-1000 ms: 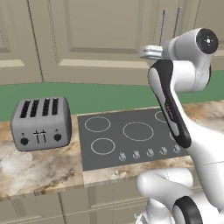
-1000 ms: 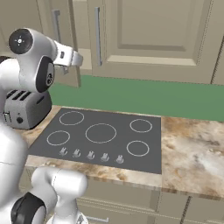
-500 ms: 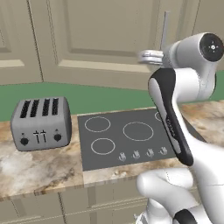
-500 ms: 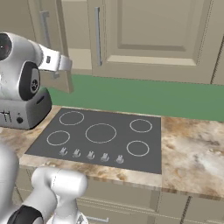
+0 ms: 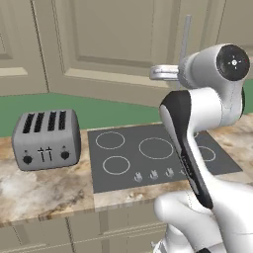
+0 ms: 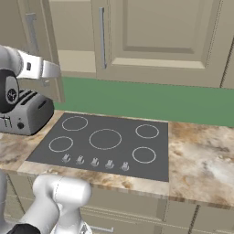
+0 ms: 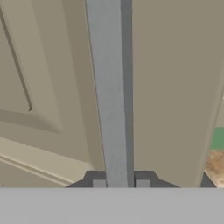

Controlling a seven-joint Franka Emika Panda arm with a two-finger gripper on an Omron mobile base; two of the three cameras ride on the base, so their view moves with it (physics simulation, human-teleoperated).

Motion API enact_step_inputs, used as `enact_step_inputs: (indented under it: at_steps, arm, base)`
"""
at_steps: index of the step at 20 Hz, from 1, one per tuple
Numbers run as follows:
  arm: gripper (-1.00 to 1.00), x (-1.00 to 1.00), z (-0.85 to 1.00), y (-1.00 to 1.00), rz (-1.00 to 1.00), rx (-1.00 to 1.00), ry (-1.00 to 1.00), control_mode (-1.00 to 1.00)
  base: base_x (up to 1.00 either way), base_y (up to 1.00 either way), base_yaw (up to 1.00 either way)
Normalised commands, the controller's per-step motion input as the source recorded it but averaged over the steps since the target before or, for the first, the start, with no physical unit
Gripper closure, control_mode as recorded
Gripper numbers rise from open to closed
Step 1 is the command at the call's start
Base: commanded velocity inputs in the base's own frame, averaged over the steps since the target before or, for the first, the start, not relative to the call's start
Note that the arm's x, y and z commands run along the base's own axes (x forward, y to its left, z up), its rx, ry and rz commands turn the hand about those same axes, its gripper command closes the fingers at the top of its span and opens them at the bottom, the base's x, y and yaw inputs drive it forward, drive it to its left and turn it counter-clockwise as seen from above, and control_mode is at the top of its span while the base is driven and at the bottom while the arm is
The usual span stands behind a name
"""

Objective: Open the cabinet, pick the kettle from the cabinet, and place it in the sink.

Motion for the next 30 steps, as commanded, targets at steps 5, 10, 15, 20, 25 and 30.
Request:
enact_step_inputs:
  at_steps: [5,10,15,20,25,30]
  arm:
    - [1.00,-0.37,0.00,0.38,-0.08,-0.02,0.00,-1.00]
    - [1.00,-0.36,0.00,0.41,-0.09,-0.01,0.00,-1.00]
    - [1.00,-0.30,0.00,0.45,-0.08,0.00,0.00,-1.00]
    - [1.00,-0.24,0.00,0.38,-0.06,0.00,0.00,-1.00]
    - [-1.00,-0.18,-0.02,0.35,-0.01,0.00,0.01,-1.00]
    - [-1.00,-0.22,-0.07,0.03,-0.04,0.02,0.05,-1.00]
  base:
    - [0.00,0.00,0.00]
    - [0.00,0.00,0.00]
    - [0.00,0.00,0.00]
    - [0.00,0.00,0.00]
    - [0.00,0.00,0.00]
    - [0.00,0.00,0.00]
